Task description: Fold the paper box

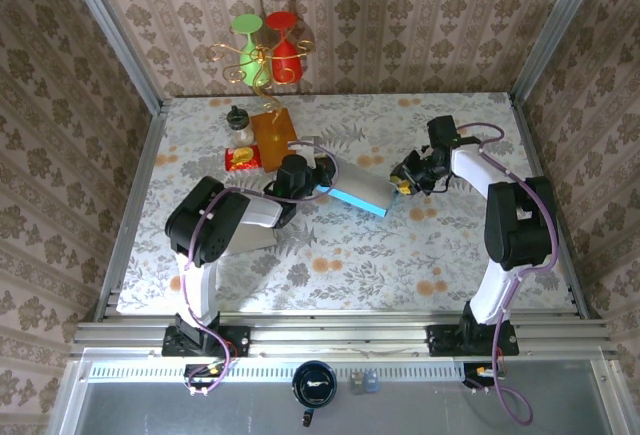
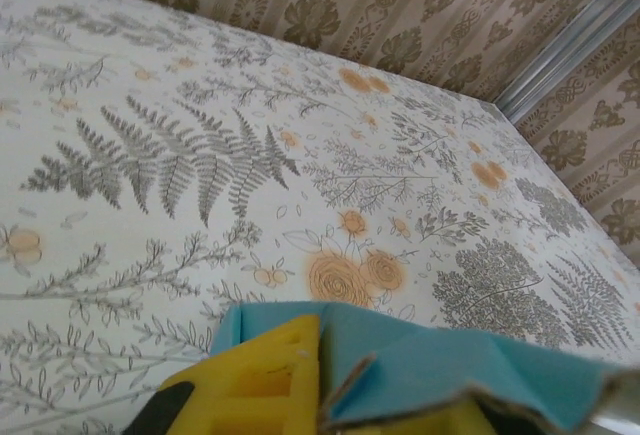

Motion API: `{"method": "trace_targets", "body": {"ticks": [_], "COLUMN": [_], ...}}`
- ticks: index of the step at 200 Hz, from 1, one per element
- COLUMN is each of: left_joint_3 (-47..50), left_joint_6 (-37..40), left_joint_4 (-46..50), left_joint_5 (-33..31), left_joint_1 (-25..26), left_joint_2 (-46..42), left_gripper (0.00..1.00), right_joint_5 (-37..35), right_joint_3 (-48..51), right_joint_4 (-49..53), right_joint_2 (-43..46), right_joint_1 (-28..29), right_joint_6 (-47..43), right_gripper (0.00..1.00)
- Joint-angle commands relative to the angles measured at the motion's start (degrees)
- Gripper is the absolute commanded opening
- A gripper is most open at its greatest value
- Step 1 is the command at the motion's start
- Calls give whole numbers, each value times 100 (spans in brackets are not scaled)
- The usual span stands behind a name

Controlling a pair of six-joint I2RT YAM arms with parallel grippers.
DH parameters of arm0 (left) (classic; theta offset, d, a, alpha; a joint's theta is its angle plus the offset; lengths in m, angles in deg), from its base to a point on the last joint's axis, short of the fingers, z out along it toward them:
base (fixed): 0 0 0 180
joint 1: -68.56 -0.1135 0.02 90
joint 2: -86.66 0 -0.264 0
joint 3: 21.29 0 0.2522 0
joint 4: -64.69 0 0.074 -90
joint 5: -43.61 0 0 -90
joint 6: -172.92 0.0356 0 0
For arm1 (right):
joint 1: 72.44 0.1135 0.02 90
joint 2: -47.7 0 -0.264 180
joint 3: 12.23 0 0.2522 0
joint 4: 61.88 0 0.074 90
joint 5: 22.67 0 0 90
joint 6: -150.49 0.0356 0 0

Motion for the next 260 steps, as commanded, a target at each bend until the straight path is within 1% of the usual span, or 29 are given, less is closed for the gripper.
{"method": "trace_targets", "body": {"ticks": [1, 11, 27, 71, 77, 122, 174, 190, 216, 241, 260], "left_joint_3": [257, 325, 433, 634, 675, 1119, 1264, 1319, 1471, 1520, 1642], "left_joint_6": [-357, -382, -454, -627, -640, -670, -674, -737, -758, -687, -647], "left_joint_4": [426, 431, 498, 963, 992, 1182, 1660, 1801, 1975, 2513, 2825], "left_joint_5": [614, 607, 605, 799, 856, 957, 1112, 1133, 1234, 1376, 1311], "left_joint_1": [80, 67, 45, -20, -19, 11, 13, 18, 37, 133, 244], "left_joint_2": [-157, -227, -358, -724, -756, -986, -1241, -1345, -1622, -1932, -2241], "left_gripper": [16, 20, 29, 37, 37, 40, 42, 47, 48, 48, 48], "right_joint_5": [-196, -241, -317, -529, -532, -603, -640, -658, -666, -677, -704], "right_joint_3": [130, 131, 147, 381, 410, 452, 485, 488, 486, 476, 468], "right_joint_4": [-108, -107, -107, -107, -269, -266, -287, -275, -257, -239, -200], "right_joint_2": [174, 189, 227, 342, 354, 390, 399, 398, 393, 406, 407], "right_joint_1": [168, 211, 289, 462, 468, 516, 551, 545, 543, 543, 546], "right_joint_6": [-79, -90, -116, -95, -82, -85, -72, -94, -154, -202, -247], "right_gripper": [28, 28, 27, 27, 27, 27, 27, 27, 27, 27, 27]}}
